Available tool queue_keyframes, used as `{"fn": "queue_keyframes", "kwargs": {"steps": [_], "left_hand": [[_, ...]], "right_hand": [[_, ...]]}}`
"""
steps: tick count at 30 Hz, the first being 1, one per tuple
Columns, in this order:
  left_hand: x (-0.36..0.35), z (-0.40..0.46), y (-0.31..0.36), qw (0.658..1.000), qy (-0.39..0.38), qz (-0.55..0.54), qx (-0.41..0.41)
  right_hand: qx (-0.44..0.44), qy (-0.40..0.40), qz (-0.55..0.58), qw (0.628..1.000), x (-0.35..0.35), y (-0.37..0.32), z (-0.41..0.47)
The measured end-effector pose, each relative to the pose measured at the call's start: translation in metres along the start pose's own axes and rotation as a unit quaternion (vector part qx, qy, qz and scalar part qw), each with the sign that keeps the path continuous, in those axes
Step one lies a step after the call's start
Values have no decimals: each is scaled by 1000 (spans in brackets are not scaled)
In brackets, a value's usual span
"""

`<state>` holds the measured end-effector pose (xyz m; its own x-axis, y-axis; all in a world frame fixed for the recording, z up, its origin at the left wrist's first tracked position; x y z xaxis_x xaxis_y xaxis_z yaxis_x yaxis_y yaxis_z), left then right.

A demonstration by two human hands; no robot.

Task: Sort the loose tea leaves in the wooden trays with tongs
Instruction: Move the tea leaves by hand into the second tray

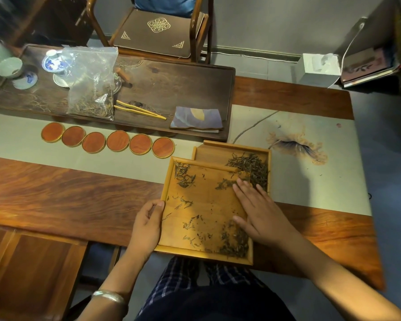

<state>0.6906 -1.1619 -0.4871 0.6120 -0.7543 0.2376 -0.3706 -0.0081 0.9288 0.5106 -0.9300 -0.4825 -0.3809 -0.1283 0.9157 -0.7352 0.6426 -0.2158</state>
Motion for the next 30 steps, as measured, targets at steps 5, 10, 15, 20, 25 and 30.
{"fn": "queue_keyframes", "kwargs": {"steps": [5, 10, 15, 20, 25, 30], "left_hand": [[-3, 1, -1, 1000, 1, -16, 6], [-3, 3, -1, 1000, 3, -20, 3], [-2, 5, 0, 1000, 8, -19, 5], [-5, 7, 3, 1000, 8, -20, 3], [-9, 8, 5, 1000, -7, -25, -1], [-10, 7, 4, 999, -14, -33, 3]], "right_hand": [[-49, 16, -1, 999, 4, 13, 15], [-98, 20, 5, 995, 6, 22, 16], [-94, 49, 26, 994, 17, 14, 9], [-33, 24, 22, 999, 18, -20, 3], [38, -10, -4, 999, 8, -49, 11], [7, -6, 0, 1000, 5, -37, 12]]}}
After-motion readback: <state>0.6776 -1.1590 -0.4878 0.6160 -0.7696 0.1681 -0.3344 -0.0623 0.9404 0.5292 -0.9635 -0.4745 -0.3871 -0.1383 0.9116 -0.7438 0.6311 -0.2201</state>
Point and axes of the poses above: each hand's wrist, its own z-axis towards the middle knuckle, its own x-axis out of the back of the hand, y = z × x, the point moved 2 cm from there along z, towards the middle knuckle, and after that the axes turned 9 degrees about -x, right-handed, at the moved point
